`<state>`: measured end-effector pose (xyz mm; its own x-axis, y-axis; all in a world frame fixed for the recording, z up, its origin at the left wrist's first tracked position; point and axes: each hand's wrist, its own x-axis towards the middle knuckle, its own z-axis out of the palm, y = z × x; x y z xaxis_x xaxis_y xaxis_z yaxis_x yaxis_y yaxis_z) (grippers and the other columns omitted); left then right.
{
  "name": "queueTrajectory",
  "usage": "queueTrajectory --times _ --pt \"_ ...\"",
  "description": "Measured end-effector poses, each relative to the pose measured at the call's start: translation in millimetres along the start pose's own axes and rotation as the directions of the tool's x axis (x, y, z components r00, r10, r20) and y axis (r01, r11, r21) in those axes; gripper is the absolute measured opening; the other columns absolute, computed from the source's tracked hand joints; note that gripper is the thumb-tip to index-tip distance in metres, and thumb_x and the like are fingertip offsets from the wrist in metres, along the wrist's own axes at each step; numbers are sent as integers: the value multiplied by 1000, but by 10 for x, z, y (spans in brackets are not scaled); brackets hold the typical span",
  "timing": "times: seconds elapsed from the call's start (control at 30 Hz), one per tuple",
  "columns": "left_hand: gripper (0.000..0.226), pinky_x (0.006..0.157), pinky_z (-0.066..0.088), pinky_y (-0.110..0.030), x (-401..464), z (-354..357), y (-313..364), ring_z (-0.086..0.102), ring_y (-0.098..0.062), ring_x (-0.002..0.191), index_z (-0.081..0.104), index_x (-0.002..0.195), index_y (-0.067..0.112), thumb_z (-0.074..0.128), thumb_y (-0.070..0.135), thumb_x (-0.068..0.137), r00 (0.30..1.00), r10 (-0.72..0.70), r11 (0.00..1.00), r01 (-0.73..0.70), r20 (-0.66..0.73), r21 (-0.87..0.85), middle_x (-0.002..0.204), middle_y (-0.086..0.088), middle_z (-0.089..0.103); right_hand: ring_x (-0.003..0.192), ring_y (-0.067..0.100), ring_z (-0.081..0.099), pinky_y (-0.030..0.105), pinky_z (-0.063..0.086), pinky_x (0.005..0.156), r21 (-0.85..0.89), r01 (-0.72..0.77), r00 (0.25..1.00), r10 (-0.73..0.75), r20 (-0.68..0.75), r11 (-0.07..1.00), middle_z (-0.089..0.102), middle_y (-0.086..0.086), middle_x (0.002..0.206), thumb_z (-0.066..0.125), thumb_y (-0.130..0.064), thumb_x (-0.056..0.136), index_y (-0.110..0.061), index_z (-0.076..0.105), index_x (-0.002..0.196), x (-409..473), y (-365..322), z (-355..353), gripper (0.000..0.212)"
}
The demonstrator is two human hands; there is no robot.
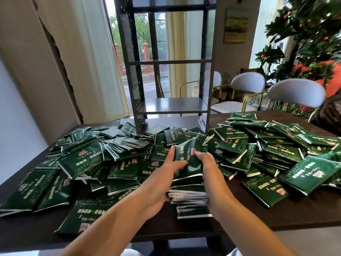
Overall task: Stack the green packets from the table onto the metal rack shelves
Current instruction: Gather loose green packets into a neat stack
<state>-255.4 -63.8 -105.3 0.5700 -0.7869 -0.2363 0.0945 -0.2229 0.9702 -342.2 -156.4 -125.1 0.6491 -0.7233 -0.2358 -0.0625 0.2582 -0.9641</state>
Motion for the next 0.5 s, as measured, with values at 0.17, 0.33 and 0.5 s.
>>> queueTrajectory --times 0.17,0.33,0.5 --pt "73 111 37 -61 -40 -15 -35 45 -26 137 26 147 62 65 40 89 1000 10 998 -10 -7 -66 145 7 51 106 22 64 46 47 99 -189 125 990 -133 -35 974 71 -1 109 46 -49 98 -28 66 112 32 -174 -167 32" --pt "77 117 29 -55 -43 64 -13 47 -17 129 14 151 57 62 34 95 998 50 998 -51 -33 -40 129 15 56 122 25 49 38 41 100 -893 208 786 -612 -90 398 57 4 131 62 -28 92 -24 62 127 342 -294 -640 35" --pt "75 120 22 -54 -84 32 -37 36 -17 138 13 153 53 58 30 97 995 96 995 -96 -8 -24 144 10 44 140 31 37 48 30 113 -1000 -15 893 -450 -16 5 45 6 151 53 -36 93 -27 42 150 734 -201 -863 59"
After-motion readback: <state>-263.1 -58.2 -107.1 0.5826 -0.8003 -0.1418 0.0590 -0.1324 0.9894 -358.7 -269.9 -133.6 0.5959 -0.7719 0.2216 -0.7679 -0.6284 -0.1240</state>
